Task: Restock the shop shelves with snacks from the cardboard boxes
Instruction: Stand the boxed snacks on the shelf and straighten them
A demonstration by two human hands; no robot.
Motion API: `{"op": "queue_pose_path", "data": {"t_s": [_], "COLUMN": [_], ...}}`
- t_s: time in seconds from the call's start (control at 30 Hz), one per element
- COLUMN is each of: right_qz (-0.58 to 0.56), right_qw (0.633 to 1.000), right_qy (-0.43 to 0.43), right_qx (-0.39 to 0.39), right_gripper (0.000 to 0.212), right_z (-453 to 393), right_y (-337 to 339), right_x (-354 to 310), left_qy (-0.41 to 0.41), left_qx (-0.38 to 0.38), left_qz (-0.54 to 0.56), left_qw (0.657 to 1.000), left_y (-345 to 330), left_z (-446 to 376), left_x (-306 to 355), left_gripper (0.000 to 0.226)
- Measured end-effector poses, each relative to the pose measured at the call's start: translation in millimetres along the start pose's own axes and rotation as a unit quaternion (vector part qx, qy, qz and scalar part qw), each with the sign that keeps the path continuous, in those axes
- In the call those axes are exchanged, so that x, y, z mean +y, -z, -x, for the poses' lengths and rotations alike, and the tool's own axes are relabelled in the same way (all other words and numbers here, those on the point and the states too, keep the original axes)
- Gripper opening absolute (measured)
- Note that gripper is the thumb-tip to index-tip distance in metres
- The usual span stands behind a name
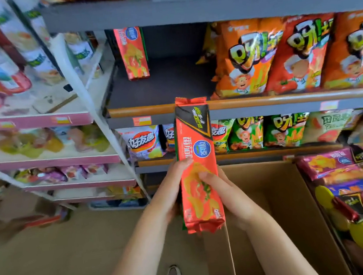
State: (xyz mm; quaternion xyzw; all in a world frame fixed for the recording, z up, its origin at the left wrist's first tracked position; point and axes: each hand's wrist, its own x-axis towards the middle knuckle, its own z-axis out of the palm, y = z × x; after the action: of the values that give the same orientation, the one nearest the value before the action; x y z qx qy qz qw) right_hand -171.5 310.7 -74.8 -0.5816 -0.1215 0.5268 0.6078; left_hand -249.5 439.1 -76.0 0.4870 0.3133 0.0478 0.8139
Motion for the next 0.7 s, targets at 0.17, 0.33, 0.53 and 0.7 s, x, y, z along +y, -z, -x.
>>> {"op": "queue_pose_path", "data": {"t_s": [0.17,0.33,0.53,0.7], "right_qz": [-0.025,-0.010,0.054,0.079], "right_qw": [0.997,0.993,0.987,0.983], "right_qy": [0.075,0.114,0.140,0.162], "right_qx": [0.024,0.036,0.063,0.041], "right_gripper": [0.069,0.059,0.047,0.045], "right_z": [-8.6,-22.4,-51.9,-81.1], "right_y": [-18.8,-37.4,-74.6,-95.5], "right_x": [-6.6,-41.6,-87.5,-113.8], "left_qy": [-0.005,-0.082,-0.156,-0.184], "left_qx": [-0.016,0.009,0.121,0.128], "left_qz": [-0.080,-0.098,-0.013,-0.071], "left_qw": [0.997,0.992,0.980,0.972], "left_y": [5.6,21.9,46.8,72.5], "left_z": [7.2,26.5,10.3,-15.3], "left_x": [22.2,37.2,88.0,142.5], "left_gripper": [0.054,0.039,0.050,0.036]}}
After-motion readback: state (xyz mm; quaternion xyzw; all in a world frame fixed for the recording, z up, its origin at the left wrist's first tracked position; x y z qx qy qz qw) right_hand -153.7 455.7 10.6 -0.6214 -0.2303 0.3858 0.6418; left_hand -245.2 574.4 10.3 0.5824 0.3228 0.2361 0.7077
